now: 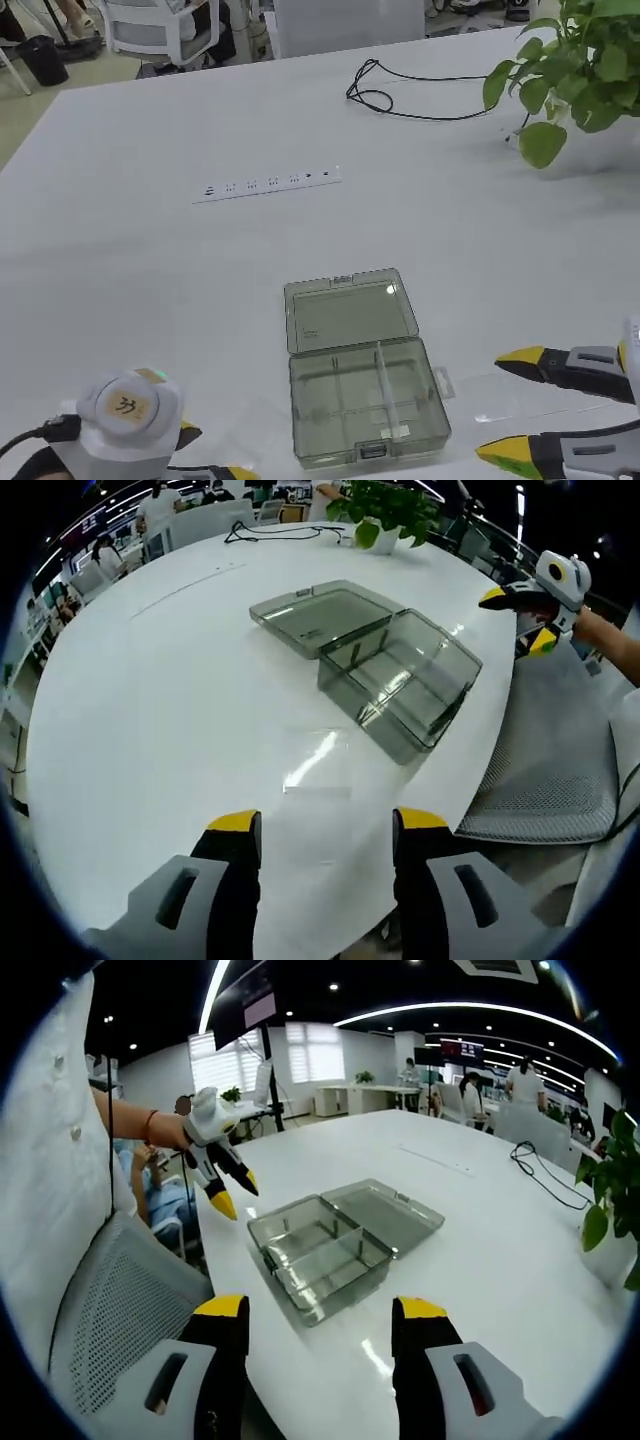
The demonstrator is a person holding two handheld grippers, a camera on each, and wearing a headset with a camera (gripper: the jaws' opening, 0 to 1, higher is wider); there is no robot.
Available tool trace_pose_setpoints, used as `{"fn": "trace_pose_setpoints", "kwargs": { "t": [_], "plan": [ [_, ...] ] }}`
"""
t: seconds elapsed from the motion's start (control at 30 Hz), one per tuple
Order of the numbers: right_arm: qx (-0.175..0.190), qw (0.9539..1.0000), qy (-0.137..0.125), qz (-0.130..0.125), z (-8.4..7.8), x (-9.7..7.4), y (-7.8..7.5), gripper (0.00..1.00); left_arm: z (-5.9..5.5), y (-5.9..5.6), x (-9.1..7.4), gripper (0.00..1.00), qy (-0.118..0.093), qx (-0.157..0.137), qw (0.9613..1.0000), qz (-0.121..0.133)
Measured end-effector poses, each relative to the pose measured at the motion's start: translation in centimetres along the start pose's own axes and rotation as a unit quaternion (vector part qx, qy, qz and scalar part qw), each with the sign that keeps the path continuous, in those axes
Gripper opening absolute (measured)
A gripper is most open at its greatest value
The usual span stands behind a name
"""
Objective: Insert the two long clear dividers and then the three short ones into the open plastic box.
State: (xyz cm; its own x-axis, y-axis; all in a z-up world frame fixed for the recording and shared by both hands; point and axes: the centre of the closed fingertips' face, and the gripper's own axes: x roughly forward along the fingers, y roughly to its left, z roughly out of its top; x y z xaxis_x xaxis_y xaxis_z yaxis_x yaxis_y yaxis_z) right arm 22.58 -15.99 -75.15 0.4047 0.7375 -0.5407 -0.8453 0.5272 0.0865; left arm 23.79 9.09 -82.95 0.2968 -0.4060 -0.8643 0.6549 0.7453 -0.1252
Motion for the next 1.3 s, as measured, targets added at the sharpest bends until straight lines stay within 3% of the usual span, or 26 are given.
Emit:
{"fn": "trace_pose_setpoints", "kwargs": {
  "t": [0.3,0.47,0.63,0.7,1.3],
  "plan": [
    [0.006,0.9999,-0.013,-0.005,0.4,0.1,0.0,0.57,-1.0,0.4,1.4,0.44,0.041,0.011,0.999,0.012],
    [0.009,0.9998,-0.014,-0.009,0.4,0.1,-0.1,0.56,-1.1,0.5,1.5,0.4,0.049,0.023,0.9983,0.023],
    [0.01,0.9998,-0.013,-0.009,0.2,0.2,0.0,0.56,-1.4,0.7,1.6,0.37,0.064,0.059,0.9953,0.042],
    [0.011,0.9998,-0.014,-0.011,0.1,0.2,-0.1,0.56,-1.4,0.6,1.5,0.35,0.067,0.049,0.9955,0.045],
    [0.016,0.9995,-0.02,-0.02,-0.1,0.0,-0.1,0.55,-1.5,0.6,1.4,0.32,0.093,0.076,0.9925,0.024]
  ]
}}
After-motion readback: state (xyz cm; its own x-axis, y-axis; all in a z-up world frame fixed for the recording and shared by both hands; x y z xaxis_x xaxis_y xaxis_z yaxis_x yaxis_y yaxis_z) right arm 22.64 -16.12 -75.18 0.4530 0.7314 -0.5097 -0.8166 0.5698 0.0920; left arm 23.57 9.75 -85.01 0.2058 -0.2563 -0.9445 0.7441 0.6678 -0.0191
